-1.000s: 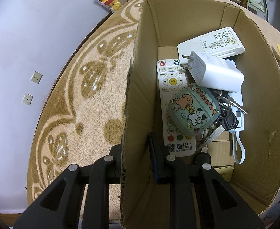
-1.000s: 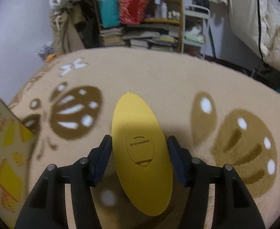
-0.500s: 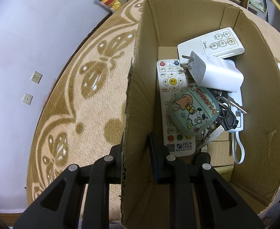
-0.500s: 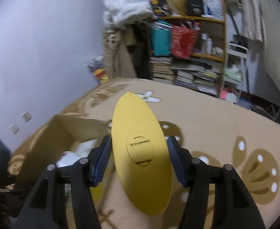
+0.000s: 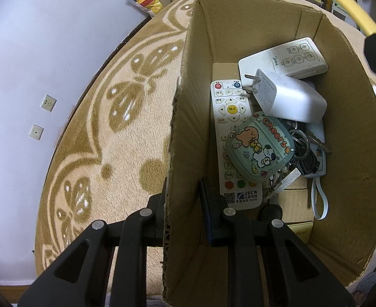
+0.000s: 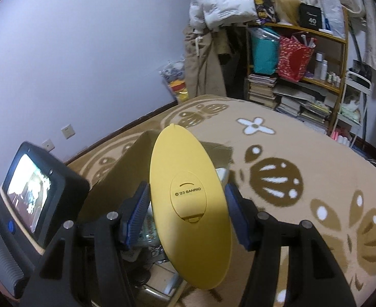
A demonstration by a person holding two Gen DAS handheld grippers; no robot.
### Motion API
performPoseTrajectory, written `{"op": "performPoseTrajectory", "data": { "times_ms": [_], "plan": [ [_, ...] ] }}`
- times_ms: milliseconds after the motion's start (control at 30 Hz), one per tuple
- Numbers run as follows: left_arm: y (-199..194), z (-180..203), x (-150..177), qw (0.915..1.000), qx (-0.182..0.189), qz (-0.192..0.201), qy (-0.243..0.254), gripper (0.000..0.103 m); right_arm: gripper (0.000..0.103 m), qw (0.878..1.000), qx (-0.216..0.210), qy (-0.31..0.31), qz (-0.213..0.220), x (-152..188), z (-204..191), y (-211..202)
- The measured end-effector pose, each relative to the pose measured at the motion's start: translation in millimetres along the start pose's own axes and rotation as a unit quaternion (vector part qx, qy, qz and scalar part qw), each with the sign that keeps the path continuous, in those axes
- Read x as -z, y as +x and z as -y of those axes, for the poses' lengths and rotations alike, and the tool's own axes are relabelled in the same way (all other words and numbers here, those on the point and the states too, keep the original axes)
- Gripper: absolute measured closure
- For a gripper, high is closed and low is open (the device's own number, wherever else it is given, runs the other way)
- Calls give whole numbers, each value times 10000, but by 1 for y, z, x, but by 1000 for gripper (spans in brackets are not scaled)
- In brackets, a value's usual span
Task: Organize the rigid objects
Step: 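Carry the yellow case into the box and release it with the right tool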
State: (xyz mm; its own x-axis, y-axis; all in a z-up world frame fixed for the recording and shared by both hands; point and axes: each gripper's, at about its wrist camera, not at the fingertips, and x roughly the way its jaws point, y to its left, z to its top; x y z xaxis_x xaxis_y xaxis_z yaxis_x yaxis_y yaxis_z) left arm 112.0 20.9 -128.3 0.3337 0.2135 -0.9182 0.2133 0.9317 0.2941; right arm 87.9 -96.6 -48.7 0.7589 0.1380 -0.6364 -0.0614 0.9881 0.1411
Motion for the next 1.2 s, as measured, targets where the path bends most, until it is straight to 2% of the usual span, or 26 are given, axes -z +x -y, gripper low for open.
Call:
{"op": "performPoseTrajectory", "data": {
  "times_ms": [600,700,967,1033,1200],
  "plan": [
    [-2,-6,0,9999,90,22,-73,83,39,9995,-183,251,-101,5,8,-1],
    [-5,-7,1,9999,81,71,-68,83,39,9994,-93,309,-112,5,9,-7],
    [-13,-8,4,9996,170,203,-90,83,30,9988,112,469,-57,6,17,-28],
    [-17,-7,5,9994,218,258,-78,83,23,9985,145,521,-52,7,17,-32],
    [-31,-9,10,9986,322,413,-45,81,18,9978,254,612,-68,11,20,-45]
  ]
}}
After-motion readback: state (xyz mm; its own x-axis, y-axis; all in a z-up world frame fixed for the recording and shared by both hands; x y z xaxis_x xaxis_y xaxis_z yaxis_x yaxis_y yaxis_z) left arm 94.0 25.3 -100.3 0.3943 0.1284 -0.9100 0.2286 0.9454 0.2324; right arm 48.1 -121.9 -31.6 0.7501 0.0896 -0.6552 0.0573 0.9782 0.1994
